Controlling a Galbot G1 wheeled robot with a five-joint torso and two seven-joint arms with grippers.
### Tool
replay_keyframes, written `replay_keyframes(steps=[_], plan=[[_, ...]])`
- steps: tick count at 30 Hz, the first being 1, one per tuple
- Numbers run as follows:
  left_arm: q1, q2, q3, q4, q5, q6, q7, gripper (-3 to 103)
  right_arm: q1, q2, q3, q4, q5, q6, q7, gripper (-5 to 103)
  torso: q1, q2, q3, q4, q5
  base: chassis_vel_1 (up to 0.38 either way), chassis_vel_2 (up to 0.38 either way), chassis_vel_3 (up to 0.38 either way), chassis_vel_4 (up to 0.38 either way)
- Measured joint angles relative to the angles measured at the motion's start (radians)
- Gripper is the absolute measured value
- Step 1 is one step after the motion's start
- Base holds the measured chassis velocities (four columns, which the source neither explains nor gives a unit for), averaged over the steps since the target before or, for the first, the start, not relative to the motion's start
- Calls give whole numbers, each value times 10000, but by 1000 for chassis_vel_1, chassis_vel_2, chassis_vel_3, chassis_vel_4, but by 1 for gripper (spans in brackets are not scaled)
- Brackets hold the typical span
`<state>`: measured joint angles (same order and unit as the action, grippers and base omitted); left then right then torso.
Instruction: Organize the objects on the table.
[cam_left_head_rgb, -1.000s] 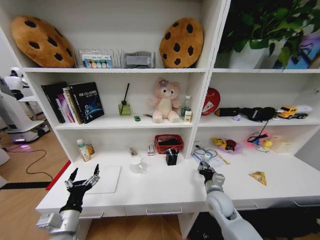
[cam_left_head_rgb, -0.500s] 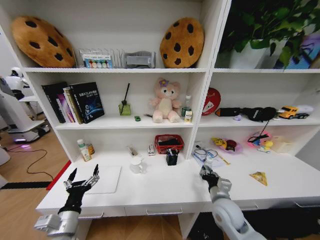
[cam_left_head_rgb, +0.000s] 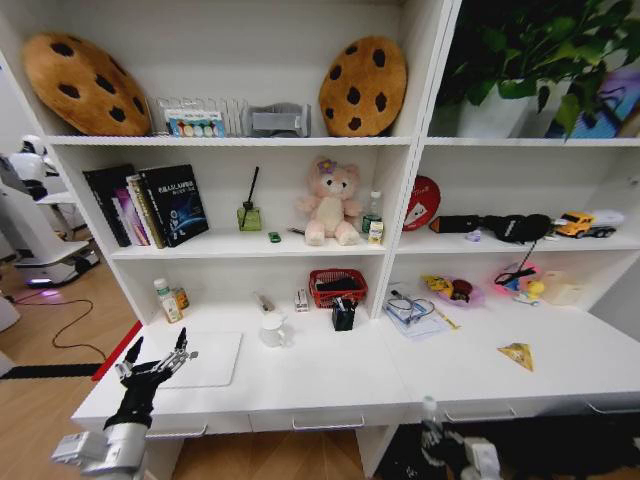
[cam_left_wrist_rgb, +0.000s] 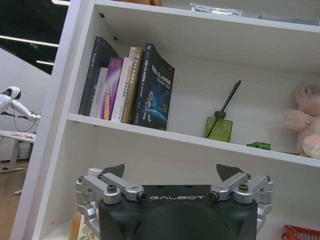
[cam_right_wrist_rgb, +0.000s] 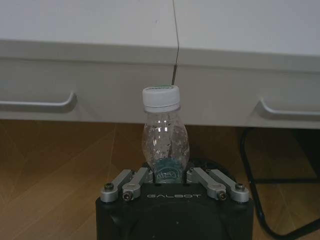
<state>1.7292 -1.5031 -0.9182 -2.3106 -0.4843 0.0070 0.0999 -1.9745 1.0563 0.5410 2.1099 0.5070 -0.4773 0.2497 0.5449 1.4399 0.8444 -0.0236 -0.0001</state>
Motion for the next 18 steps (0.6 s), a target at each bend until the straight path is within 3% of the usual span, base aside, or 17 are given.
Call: replay_keyframes(steps=[7,12,15,18], plan=[[33,-6,-251,267,-198,-168,170,100,585,1225,-473,-2555,-840,-22,-497,24,0,-1,1,1,1,0,0,0,0],[63,-9,-299,374,-221,-259,232,100,808,1545,-380,-3774,-1976,214,-1440,24,0,-1,1,2,-1,0,0,0,0],[69,11,-304,385,-221,-273,238,100,993,1844,-247,-4674,-3040,788,-2104,24,0,-1,1,1,2,0,0,0,0],[58,30,-306,379,-219,-257,229,100,1124,1953,-186,-5012,-3167,796,-2205,24,0,-1,1,1,1,0,0,0,0]])
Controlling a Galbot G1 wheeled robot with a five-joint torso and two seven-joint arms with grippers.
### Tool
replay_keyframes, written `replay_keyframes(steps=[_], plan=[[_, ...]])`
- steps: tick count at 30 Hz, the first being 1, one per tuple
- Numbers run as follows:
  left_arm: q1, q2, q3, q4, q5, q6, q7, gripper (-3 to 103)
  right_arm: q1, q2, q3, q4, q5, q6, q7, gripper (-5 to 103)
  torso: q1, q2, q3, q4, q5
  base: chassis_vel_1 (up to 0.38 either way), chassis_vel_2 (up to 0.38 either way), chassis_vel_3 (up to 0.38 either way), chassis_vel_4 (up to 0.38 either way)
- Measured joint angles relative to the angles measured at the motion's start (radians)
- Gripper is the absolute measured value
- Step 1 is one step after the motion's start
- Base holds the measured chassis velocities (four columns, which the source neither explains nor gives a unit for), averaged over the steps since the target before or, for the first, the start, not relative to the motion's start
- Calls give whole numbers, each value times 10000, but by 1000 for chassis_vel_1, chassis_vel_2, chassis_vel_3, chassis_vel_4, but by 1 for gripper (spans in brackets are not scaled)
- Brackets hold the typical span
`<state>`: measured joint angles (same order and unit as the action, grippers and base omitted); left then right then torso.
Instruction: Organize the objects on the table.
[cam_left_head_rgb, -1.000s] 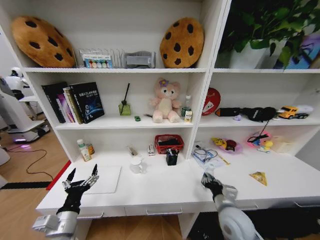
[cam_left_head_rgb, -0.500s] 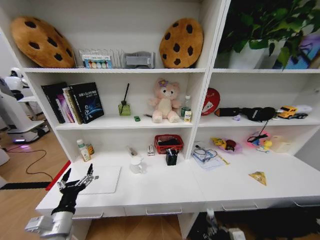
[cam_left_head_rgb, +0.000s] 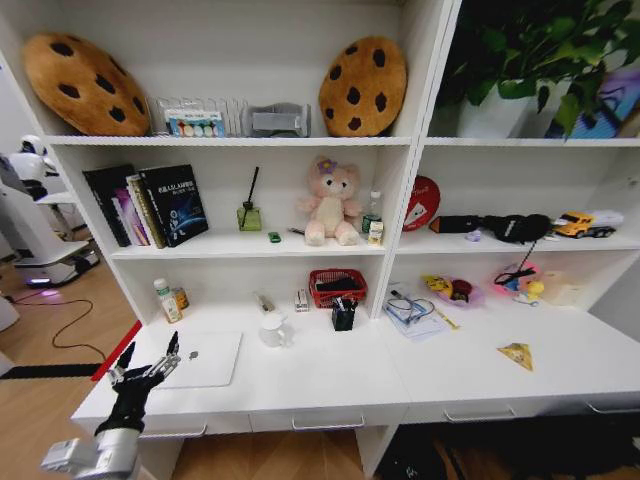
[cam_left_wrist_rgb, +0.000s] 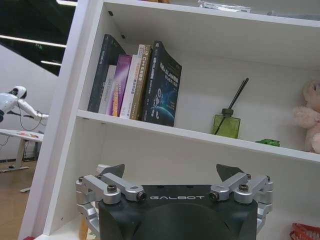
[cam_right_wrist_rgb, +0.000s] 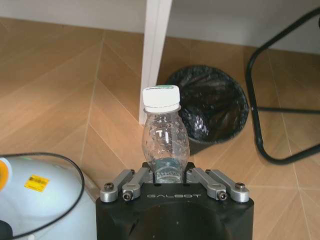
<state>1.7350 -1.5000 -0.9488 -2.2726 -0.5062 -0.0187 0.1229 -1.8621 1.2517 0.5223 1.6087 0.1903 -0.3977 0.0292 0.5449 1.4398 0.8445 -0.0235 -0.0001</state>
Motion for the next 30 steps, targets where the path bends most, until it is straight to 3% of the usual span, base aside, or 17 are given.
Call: replay_keyframes(steps=[14,19,21,22,23,24,25,26,29,30], plan=[[181,-34,43,-182,109,-24,0,100,173,55,165,-597,-133,589,-98,24,0,1,0,2,-3,-128,-120,123,127],[293,-70,105,-310,184,-54,8,100,571,233,121,-1207,-480,1191,-366,24,0,0,2,-3,-3,-229,-214,206,205],[322,-81,126,-387,202,-55,2,100,1382,454,80,-2191,-883,2153,-735,24,0,0,1,3,8,-102,-152,155,107],[322,-81,126,-387,202,-55,2,100,1382,454,80,-2191,-883,2153,-735,24,0,0,1,3,8,-36,-118,155,68],[338,-91,144,-410,239,-56,-12,100,2177,625,82,-3220,-1340,3099,-905,24,0,0,1,-1,-3,-40,-72,79,68],[348,-98,157,-417,267,-55,-16,100,2561,695,82,-3721,-1511,3560,-945,24,0,-1,1,-1,2,-40,-72,-5,20],[348,-98,157,-417,267,-55,-16,100,2561,695,82,-3721,-1511,3560,-945,24,0,-1,1,-1,2,-40,-72,-5,20],[366,-123,192,-439,344,-56,-26,100,3342,837,22,-4712,-1780,4563,-996,24,1,-1,2,1,5,0,0,0,0],[453,-206,289,-479,559,-62,-41,100,4615,1078,-29,-6333,-2388,6064,-1036,24,2,-1,2,2,-1,56,77,-31,-47],[453,-206,289,-479,559,-62,-41,100,4615,1078,-29,-6333,-2388,6064,-1036,24,2,-1,2,2,-1,66,93,-30,-48]])
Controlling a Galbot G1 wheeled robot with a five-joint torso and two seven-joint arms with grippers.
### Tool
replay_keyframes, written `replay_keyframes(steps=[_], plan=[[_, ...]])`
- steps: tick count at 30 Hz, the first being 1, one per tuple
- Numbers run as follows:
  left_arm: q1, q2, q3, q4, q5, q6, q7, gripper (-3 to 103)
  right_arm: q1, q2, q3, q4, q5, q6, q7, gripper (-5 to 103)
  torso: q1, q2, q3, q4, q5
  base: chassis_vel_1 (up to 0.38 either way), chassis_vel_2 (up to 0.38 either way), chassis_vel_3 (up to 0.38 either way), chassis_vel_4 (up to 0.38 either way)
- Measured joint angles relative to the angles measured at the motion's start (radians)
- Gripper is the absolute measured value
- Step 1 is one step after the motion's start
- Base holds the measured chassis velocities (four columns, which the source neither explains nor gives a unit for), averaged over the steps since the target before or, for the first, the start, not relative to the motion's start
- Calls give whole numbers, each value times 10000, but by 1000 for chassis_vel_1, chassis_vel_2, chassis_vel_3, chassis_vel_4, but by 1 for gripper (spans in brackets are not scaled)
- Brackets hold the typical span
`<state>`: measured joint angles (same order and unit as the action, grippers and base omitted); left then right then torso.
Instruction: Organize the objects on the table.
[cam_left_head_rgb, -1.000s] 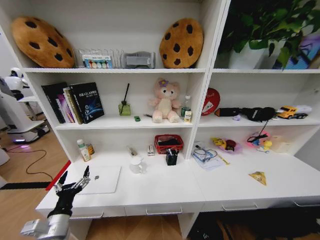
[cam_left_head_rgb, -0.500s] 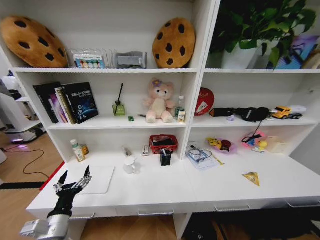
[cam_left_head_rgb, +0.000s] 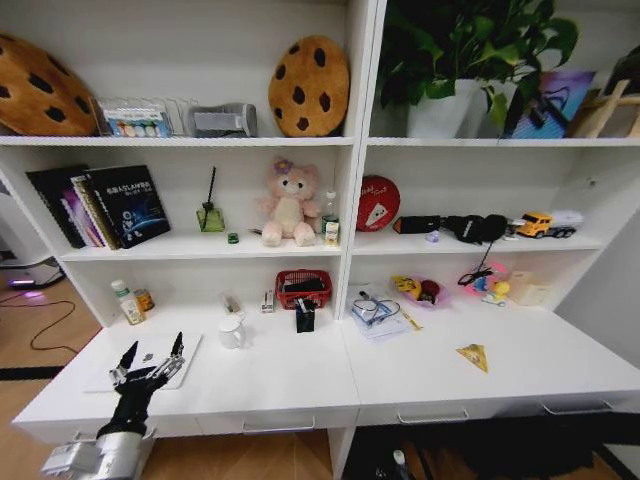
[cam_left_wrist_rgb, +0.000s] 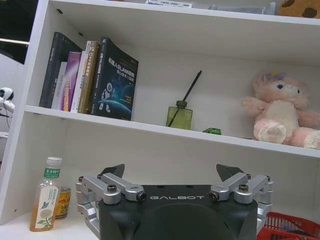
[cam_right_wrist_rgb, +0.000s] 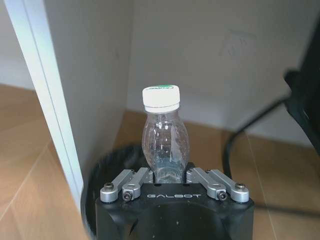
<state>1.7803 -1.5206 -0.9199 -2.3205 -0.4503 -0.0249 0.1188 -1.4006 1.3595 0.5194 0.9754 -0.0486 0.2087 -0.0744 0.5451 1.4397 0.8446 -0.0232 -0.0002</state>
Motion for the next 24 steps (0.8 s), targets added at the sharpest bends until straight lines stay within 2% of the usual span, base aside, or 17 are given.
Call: replay_keyframes(steps=[1,6,8,9,11,16,19,22,23,24], plan=[[26,-20,32,-27,61,-1,0,100,322,64,-22,-289,-213,256,-70,24,0,1,0,0,0,25,55,-57,-48],[23,-19,79,-62,199,-2,-1,100,1101,277,-32,-921,-1146,523,-106,21,0,0,0,-2,2,5,11,-11,-10],[-17,-4,91,-62,271,0,-5,100,1431,350,-12,-1251,-1557,597,34,30,0,0,0,-1,0,0,0,0,0],[-17,-4,91,-62,271,0,-5,100,1431,350,-12,-1251,-1557,597,34,30,0,0,0,-1,0,0,0,0,0],[-58,2,118,-55,316,11,-11,100,1559,360,-9,-1564,-1714,687,155,41,0,0,0,-3,1,0,0,0,0],[-128,19,143,-11,357,46,-21,100,1599,348,-3,-1817,-1764,790,286,51,0,0,-1,-3,1,0,0,0,0],[-228,35,167,58,366,70,-38,100,1418,283,4,-1550,-1716,680,311,68,0,0,-1,-2,2,0,0,0,0],[-249,33,175,78,371,71,-42,100,1254,227,5,-1325,-1662,539,314,73,0,0,-2,0,1,0,0,0,0],[-257,30,185,83,373,73,-44,100,1041,168,5,-1100,-1633,415,314,79,0,0,-1,-1,1,0,0,0,0],[-262,30,186,83,372,73,-44,100,667,66,4,-666,-1558,239,314,90,0,0,-1,0,5,0,0,0,0]])
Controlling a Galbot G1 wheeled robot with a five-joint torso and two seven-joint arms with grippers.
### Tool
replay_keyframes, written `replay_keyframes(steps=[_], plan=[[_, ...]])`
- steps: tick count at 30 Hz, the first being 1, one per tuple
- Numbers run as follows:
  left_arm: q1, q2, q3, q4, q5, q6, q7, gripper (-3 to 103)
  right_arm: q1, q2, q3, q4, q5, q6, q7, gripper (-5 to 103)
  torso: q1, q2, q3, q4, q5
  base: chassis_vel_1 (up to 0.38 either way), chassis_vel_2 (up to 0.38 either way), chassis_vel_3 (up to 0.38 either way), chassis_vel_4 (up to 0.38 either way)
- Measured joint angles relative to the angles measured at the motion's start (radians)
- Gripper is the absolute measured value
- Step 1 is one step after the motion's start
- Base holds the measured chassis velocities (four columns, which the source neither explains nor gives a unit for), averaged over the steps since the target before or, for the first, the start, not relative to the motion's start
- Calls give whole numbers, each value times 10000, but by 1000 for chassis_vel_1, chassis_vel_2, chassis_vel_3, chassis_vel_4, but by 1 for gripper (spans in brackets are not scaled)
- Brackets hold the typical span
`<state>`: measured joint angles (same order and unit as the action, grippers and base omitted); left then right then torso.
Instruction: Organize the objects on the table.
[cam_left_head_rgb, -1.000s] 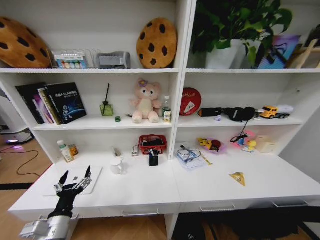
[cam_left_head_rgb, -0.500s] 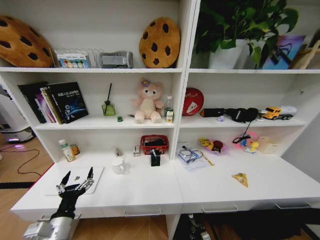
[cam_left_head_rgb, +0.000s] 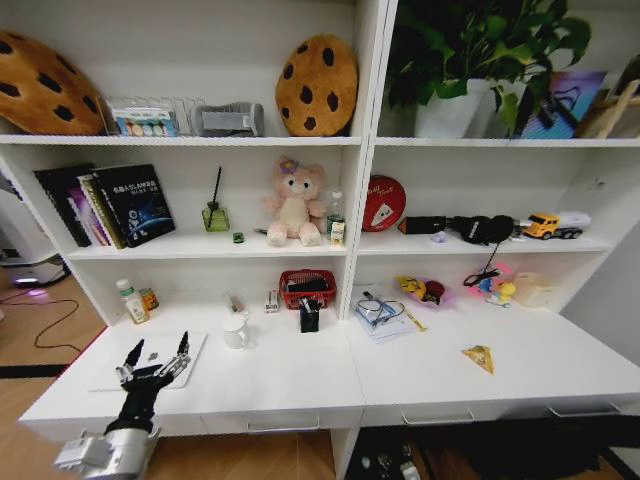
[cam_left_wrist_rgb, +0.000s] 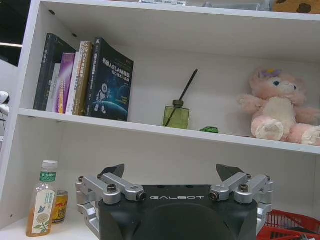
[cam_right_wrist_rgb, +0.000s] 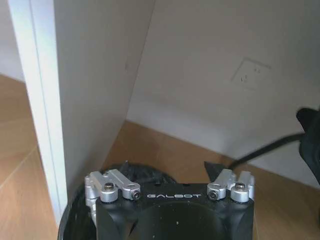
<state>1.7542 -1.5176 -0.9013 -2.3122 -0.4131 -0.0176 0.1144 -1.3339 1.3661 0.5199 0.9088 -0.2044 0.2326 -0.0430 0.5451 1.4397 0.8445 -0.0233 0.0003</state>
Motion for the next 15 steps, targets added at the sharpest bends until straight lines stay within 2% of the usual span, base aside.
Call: replay_keyframes(steps=[3,4,5,6,7,10,11,13,14,15], plan=[[-1,0,-22,-2,-25,0,-1,100,-493,-140,-11,576,203,-265,-24,90,0,0,0,0,-1,0,0,0,0],[-2,4,-63,-9,-87,2,-2,100,-1218,-340,-26,1401,528,-700,-113,98,0,1,0,-2,-3,0,0,0,0],[-8,18,-105,-23,-151,5,-1,100,-2119,-552,-10,2392,706,-1097,-171,100,0,0,-1,-1,-3,0,0,0,0],[-8,18,-105,-23,-151,5,-1,100,-2119,-552,-10,2392,706,-1097,-171,100,0,0,-1,-1,-3,0,0,0,0],[-12,29,-148,-34,-205,6,0,100,-3078,-744,42,3304,771,-1283,-165,100,-1,2,-1,-2,-1,0,0,0,0],[-14,44,-187,-44,-299,12,17,100,-5530,-1176,297,5723,915,-964,398,100,-4,3,-2,-6,-3,0,0,0,0],[-14,44,-187,-44,-299,12,17,100,-5530,-1176,297,5723,915,-964,398,100,-4,3,-2,-6,-3,0,0,0,0],[-59,29,-158,-42,-304,12,29,100,-7463,-1361,557,8237,914,-589,876,100,-5,5,-3,-3,-6,0,0,0,0],[-59,29,-158,-42,-304,12,29,100,-7463,-1361,557,8237,914,-589,876,100,-5,5,-3,-3,-6,0,0,0,0],[-83,20,-120,-42,-302,18,33,100,-8221,-1364,634,9378,831,-465,1149,100,-5,5,-2,-2,-9,0,0,0,0]])
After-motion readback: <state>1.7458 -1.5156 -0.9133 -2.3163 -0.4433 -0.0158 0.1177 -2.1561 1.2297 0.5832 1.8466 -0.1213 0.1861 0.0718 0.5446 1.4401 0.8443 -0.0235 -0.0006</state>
